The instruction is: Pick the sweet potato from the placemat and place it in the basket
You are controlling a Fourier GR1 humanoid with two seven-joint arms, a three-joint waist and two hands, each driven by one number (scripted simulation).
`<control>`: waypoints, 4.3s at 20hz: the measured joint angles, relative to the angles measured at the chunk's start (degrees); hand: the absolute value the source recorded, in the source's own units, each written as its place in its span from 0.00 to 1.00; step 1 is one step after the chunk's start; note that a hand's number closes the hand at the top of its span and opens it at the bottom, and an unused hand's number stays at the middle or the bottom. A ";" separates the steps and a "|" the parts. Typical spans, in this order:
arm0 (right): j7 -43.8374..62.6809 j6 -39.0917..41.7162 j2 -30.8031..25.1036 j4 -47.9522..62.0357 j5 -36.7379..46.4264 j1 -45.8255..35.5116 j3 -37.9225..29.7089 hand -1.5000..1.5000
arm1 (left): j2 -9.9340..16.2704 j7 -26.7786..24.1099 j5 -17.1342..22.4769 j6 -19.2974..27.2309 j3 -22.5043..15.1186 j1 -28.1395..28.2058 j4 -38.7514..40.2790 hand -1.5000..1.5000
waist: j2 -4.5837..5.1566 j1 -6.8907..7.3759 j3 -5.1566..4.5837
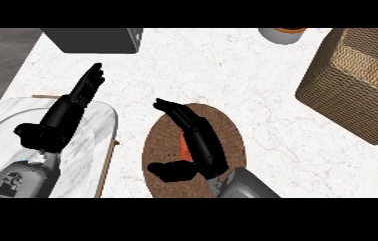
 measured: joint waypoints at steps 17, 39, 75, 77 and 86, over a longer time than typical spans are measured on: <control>51.03 40.62 -11.29 -16.82 2.19 -18.99 -2.47 0.00 | 0.42 -0.17 0.33 -0.93 1.63 1.96 -0.54 0.50 | -0.30 -1.47 0.06; 49.72 44.04 -12.26 -28.05 5.40 -4.56 -7.60 0.00 | -4.19 0.71 -4.06 -3.53 3.51 0.28 0.01 0.50 | 0.59 -0.08 0.22; 29.90 37.35 1.53 -6.00 29.07 4.07 -7.12 0.00 | -11.44 2.89 -11.07 -12.24 11.82 0.95 -2.09 0.50 | 0.62 0.11 0.22; 30.63 35.67 1.58 -4.42 28.69 3.67 -5.19 0.00 | -12.12 1.46 -11.88 -12.32 11.75 0.88 -0.67 0.50 | 0.63 0.12 0.22; 31.33 31.97 1.64 3.09 27.32 0.51 -3.85 0.00 | -13.50 2.54 -13.17 -12.67 12.59 0.94 -2.12 0.50 | 0.64 0.26 0.22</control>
